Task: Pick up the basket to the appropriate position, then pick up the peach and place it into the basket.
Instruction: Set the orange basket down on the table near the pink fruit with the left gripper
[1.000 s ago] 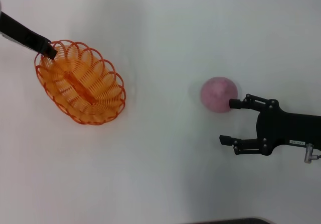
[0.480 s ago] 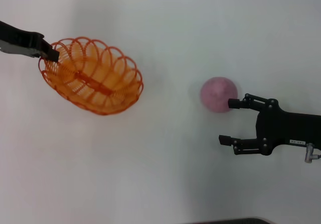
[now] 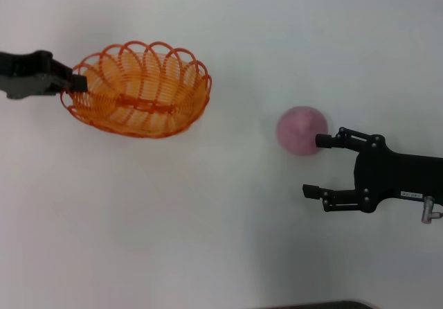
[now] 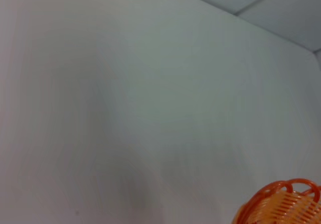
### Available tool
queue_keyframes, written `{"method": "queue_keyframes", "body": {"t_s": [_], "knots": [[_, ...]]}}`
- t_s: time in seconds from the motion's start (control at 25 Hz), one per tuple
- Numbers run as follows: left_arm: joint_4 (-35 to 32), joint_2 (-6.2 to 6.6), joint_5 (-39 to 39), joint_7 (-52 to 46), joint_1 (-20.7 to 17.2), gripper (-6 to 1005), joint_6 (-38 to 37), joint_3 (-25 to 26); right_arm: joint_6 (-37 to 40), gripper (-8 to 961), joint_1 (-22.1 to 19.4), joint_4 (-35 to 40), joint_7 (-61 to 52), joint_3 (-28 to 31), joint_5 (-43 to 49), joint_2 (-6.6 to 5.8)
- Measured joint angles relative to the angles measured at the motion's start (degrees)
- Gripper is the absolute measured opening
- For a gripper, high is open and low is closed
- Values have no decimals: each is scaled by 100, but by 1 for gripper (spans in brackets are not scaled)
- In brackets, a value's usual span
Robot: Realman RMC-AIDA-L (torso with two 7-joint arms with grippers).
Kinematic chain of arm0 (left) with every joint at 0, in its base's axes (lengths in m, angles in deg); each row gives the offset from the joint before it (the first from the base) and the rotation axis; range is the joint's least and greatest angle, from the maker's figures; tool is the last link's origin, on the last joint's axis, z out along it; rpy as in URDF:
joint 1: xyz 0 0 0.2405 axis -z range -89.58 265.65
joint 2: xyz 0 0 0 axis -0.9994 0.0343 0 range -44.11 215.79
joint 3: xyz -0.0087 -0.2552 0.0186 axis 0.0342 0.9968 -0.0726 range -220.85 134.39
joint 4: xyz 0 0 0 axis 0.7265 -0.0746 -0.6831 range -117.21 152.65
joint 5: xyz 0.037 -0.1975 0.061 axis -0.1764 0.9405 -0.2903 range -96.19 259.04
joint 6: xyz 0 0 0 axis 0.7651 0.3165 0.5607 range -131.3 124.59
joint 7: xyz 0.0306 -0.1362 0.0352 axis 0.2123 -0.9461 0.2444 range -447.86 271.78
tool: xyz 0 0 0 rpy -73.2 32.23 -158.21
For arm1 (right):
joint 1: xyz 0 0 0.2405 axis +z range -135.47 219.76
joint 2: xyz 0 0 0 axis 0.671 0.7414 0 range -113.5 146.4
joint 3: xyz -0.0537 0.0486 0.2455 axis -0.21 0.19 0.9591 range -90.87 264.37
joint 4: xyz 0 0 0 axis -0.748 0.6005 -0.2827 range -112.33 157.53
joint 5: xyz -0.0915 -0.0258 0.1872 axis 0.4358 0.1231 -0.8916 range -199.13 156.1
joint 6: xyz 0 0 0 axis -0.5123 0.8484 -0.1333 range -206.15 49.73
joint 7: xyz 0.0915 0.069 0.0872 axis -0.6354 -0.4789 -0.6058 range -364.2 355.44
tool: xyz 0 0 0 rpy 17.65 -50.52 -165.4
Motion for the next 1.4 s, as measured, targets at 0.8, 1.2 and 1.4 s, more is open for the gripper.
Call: {"method": "queue_keyframes", "body": {"t_s": [0.8, 1.2, 1.4], "knots": [[-1691, -1153, 1020, -28, -1485, 70, 326, -556, -35, 947, 6, 0, 0, 460, -34, 21], [-1294, -1156, 1217, -41, -1633, 72, 982, -722, -42, 947, -15, 0, 0, 466, -33, 18], [-1101, -1148, 1222, -48, -1666, 73, 1281, -797, -47, 947, -34, 0, 0, 466, -33, 18]]}}
